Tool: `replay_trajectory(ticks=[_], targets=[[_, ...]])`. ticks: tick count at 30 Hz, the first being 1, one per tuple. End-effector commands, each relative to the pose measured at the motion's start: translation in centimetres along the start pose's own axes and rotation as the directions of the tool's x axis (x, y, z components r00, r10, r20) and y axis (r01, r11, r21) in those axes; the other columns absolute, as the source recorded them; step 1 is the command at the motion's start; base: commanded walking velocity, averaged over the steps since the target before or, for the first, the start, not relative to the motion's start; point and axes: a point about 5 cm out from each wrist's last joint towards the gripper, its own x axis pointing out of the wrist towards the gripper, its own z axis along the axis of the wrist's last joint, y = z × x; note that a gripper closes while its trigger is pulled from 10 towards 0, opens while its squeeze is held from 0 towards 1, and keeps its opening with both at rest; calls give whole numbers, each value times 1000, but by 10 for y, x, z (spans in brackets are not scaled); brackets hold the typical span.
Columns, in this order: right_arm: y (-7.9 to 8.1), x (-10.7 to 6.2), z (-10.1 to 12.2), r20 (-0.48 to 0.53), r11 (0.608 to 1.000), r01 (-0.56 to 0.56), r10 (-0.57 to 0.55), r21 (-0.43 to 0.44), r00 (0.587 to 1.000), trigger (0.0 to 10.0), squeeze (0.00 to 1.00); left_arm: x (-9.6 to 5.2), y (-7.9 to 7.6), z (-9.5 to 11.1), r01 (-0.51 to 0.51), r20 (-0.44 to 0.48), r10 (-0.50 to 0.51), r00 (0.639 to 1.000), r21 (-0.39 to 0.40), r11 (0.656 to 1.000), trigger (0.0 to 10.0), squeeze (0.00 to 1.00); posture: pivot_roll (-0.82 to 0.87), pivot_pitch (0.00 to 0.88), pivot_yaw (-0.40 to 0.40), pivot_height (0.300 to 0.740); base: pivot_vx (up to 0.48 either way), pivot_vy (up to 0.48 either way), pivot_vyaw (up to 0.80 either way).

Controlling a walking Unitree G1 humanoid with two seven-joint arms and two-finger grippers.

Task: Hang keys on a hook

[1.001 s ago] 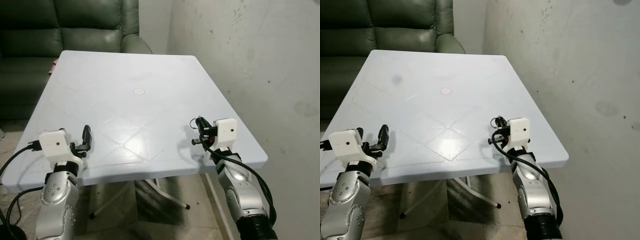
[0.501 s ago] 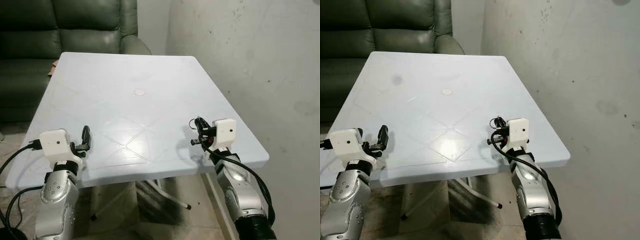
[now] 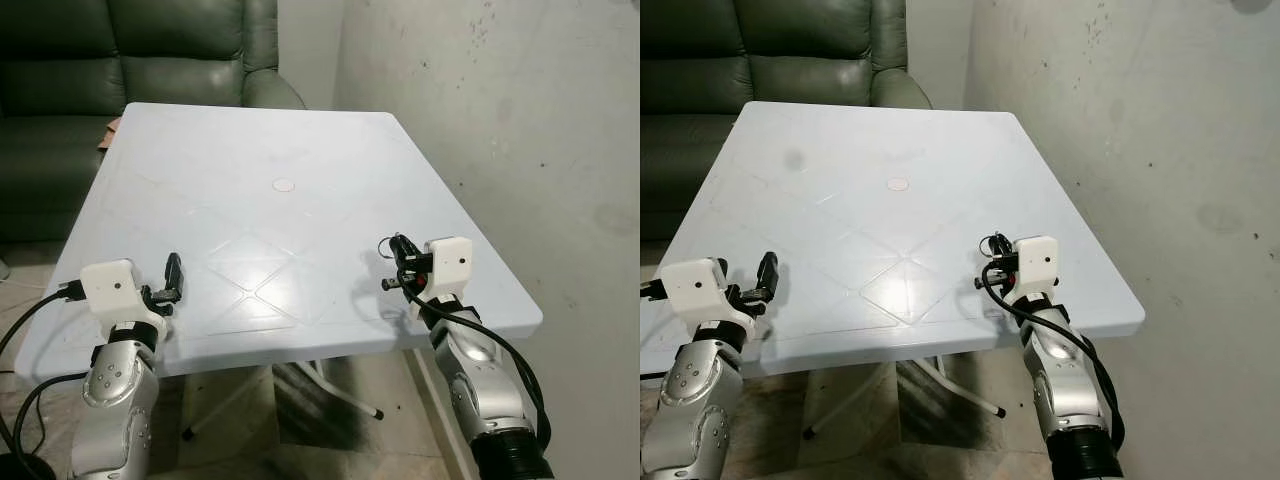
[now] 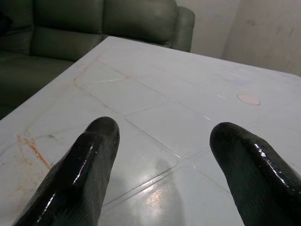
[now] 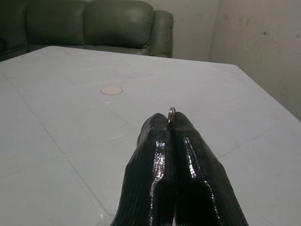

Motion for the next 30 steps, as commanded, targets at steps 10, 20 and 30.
replay_trajectory(ticks=[10,20,30], targets=[[-3,1,5,10,1000,2,-2,-7,1000,10000,0,1,1,-1,-17,-12,17,1000,-8,1000,10000,0,-43,0,-52,740,0,399,-707],[-3,1,5,9,1000,5,-5,-9,1000,10000,0,1,0,-1,-19,-14,19,1000,-8,1000,10000,0,-47,0,-53,740,0,456,-718],[-4,0,6,11,1000,5,-5,-9,1000,10000,0,1,-1,-1,-20,-16,20,1000,-7,1000,10000,0,-47,0,-53,740,0,453,-720]])
